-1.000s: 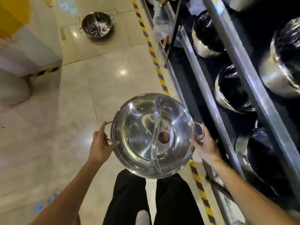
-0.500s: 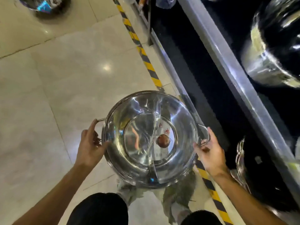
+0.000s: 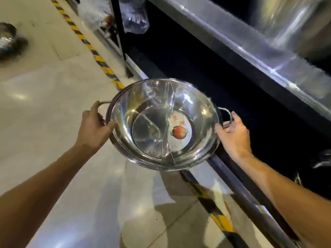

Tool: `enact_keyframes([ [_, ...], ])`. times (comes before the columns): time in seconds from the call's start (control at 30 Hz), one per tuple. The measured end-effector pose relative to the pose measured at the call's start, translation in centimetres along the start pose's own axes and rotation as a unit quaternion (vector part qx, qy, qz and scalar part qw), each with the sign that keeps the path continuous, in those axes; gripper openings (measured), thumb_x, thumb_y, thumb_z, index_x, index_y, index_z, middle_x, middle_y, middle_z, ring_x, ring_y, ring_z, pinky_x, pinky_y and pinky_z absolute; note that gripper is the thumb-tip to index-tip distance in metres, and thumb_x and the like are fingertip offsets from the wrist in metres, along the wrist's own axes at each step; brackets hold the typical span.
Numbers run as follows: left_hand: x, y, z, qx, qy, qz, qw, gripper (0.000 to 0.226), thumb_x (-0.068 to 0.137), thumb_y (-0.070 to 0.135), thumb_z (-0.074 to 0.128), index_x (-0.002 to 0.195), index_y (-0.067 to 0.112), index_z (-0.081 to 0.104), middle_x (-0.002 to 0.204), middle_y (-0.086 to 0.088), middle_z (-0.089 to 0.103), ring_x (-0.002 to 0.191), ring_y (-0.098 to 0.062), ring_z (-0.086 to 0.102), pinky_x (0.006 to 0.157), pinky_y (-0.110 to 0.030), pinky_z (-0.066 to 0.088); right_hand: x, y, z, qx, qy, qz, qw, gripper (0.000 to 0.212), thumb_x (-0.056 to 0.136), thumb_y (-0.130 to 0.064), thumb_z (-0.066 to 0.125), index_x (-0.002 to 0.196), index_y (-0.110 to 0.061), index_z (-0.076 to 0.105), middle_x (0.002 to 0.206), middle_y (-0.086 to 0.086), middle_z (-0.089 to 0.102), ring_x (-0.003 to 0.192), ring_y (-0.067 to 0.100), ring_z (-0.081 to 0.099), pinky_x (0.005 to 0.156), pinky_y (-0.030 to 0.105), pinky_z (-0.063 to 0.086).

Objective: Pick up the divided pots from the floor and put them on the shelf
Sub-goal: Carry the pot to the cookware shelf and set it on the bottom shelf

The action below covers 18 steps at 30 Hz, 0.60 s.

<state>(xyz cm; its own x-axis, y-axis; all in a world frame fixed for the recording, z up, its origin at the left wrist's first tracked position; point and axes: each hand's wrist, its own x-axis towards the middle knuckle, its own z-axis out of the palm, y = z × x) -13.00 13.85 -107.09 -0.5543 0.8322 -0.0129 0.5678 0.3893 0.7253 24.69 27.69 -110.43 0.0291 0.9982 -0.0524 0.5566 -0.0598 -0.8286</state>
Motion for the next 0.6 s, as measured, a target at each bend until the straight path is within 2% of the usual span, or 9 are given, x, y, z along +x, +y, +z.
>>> enact_keyframes([
  [0.07,2.0,0.4,0.7,0.005,-0.012,0.024,1.000,0.078,0.068,0.050,0.058,0.139,0.020,0.045,0.095,-0.024,0.058,0.076,-0.029,0.058,0.072,-0.037,0.048,2.6,0.3,0.3,0.013,-0.005,-0.001,1.000,0.091,0.083,-0.041,0.073,0.158,-0.016,0.028,0.104,-0.008,0.072,0.097,-0.007,0.066,0.091,0.009,0.045],
  [0.13,3.5,0.7,0.9,0.027,-0.040,0.044,0.998,0.075,0.068,0.049,0.062,0.133,0.016,0.047,0.092,-0.027,0.060,0.072,-0.028,0.057,0.065,-0.035,0.044,4.7,0.4,0.3,0.017,-0.015,0.002,1.000,0.091,0.083,-0.038,0.075,0.158,-0.016,0.027,0.115,-0.002,0.071,0.115,0.014,0.065,0.103,0.029,0.044],
  [0.23,4.5,1.7,1.1,0.020,-0.045,0.045,0.998,0.062,0.075,0.034,0.075,0.125,0.010,0.048,0.094,-0.024,0.064,0.075,-0.031,0.063,0.064,-0.038,0.049,5.9,-0.1,-0.4,0.021,-0.016,0.005,1.000,0.094,0.081,-0.039,0.077,0.158,-0.015,0.027,0.128,0.004,0.067,0.129,0.022,0.057,0.113,0.042,0.041],
  [0.3,4.6,2.9,1.0,-0.012,-0.045,0.029,0.999,0.052,0.077,0.024,0.079,0.114,0.006,0.048,0.096,-0.023,0.065,0.078,-0.034,0.067,0.068,-0.043,0.056,5.6,-0.8,-1.4,0.032,0.000,0.019,0.999,0.095,0.081,-0.037,0.079,0.157,-0.012,0.028,0.112,-0.002,0.071,0.128,0.020,0.057,0.113,0.039,0.040],
  [0.37,4.1,4.1,0.9,-0.067,-0.056,0.009,0.996,0.046,0.076,0.014,0.081,0.111,0.005,0.051,0.093,-0.018,0.064,0.074,-0.030,0.070,0.065,-0.046,0.061,4.9,-1.5,-2.3,0.054,0.017,0.039,0.998,0.092,0.083,-0.034,0.080,0.156,-0.009,0.030,0.083,-0.016,0.066,0.111,0.012,0.063,0.103,0.028,0.039],
  [0.43,3.6,4.9,1.2,-0.160,-0.073,-0.010,0.984,0.039,0.074,0.001,0.081,0.103,0.012,0.057,0.087,-0.011,0.061,0.061,-0.018,0.071,0.053,-0.034,0.061,4.0,-1.5,-3.1,0.062,0.039,0.048,0.996,0.082,0.086,-0.032,0.078,0.152,-0.006,0.037,0.068,-0.018,0.061,0.104,0.011,0.063,0.102,0.028,0.039],
  [0.5,3.3,5.6,1.8,-0.215,-0.079,-0.030,0.973,0.038,0.071,-0.005,0.081,0.093,0.017,0.058,0.084,-0.008,0.061,0.056,-0.013,0.069,0.049,-0.027,0.058,3.2,-0.9,-3.8,0.068,0.064,0.048,0.994,0.071,0.088,-0.030,0.077,0.144,0.000,0.045,0.062,-0.017,0.059,0.112,0.020,0.064,0.109,0.035,0.041],
  [0.53,3.4,5.7,2.2,-0.233,-0.085,-0.041,0.968,0.038,0.071,-0.007,0.081,0.096,0.012,0.060,0.088,-0.010,0.061,0.059,-0.017,0.069,0.049,-0.027,0.058,3.0,-0.7,-4.2,0.074,0.073,0.048,0.993,0.066,0.088,-0.029,0.077,0.139,0.002,0.050,0.063,-0.017,0.059,0.109,0.021,0.066,0.109,0.036,0.042],
  [0.6,3.4,6.0,3.1,-0.244,-0.100,-0.058,0.963,0.046,0.072,-0.009,0.078,0.112,-0.002,0.057,0.097,-0.016,0.056,0.070,-0.026,0.065,0.051,-0.028,0.058,2.7,-0.3,-4.9,0.098,0.081,0.060,0.990,0.067,0.087,-0.030,0.079,0.139,0.001,0.050,0.072,-0.014,0.064,0.089,0.011,0.068,0.102,0.032,0.047],
])
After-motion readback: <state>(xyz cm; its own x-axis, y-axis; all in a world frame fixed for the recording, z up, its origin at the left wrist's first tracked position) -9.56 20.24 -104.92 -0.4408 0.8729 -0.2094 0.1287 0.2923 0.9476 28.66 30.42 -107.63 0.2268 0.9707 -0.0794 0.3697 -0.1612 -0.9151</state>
